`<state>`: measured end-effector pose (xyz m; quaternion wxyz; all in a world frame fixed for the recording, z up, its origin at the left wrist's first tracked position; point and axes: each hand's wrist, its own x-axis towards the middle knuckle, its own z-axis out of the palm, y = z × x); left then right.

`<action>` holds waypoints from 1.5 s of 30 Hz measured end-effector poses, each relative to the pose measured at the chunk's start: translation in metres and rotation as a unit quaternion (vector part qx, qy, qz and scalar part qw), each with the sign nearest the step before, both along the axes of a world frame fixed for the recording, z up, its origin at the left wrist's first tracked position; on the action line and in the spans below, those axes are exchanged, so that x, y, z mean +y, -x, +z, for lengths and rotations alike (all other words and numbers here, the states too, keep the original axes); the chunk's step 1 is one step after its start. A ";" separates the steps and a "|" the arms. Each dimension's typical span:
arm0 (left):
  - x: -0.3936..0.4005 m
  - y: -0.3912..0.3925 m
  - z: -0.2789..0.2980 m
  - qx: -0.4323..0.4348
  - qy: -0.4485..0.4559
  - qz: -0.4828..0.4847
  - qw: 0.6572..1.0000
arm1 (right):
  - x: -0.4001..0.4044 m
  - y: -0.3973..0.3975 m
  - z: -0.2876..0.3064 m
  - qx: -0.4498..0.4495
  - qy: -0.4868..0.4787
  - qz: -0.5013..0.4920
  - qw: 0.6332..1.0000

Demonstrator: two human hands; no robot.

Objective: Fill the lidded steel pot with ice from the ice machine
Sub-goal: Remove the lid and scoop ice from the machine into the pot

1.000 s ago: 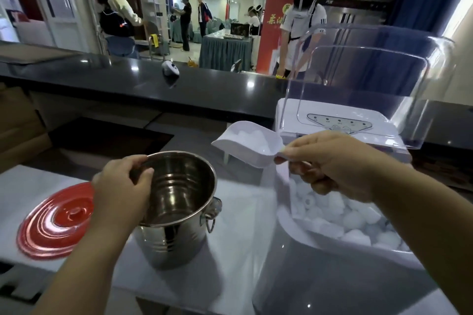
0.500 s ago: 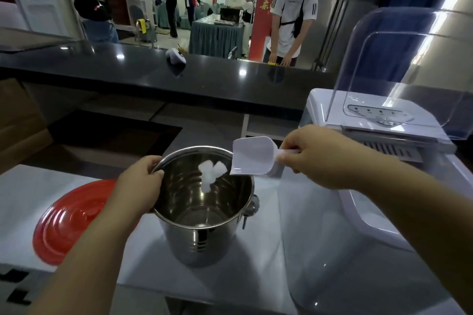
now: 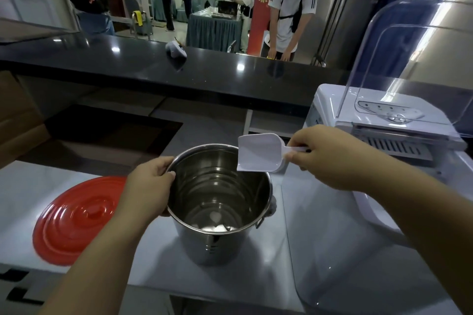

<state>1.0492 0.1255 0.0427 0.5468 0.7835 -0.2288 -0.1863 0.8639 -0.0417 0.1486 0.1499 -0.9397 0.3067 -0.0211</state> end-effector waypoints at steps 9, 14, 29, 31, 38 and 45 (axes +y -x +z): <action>-0.019 0.025 -0.006 0.015 -0.002 -0.017 1.000 | -0.003 0.023 0.011 -0.035 -0.022 -0.020 0.999; -0.028 0.031 -0.007 -0.013 -0.031 -0.031 0.999 | -0.003 0.034 0.013 -0.043 -0.025 -0.030 0.998; -0.021 0.055 0.033 -0.258 -0.034 -0.015 0.965 | -0.003 0.082 0.017 -0.246 -0.083 -0.090 0.961; -0.024 0.069 0.046 -0.271 0.037 -0.045 0.961 | -0.005 0.094 0.020 -0.284 -0.089 -0.097 0.950; -0.056 0.124 0.072 -0.184 0.137 -0.147 0.962 | -0.023 0.140 0.026 -0.306 -0.073 -0.126 0.941; -0.106 0.169 0.068 -0.204 0.120 -0.185 0.954 | -0.043 0.175 0.036 -0.194 -0.012 -0.143 0.970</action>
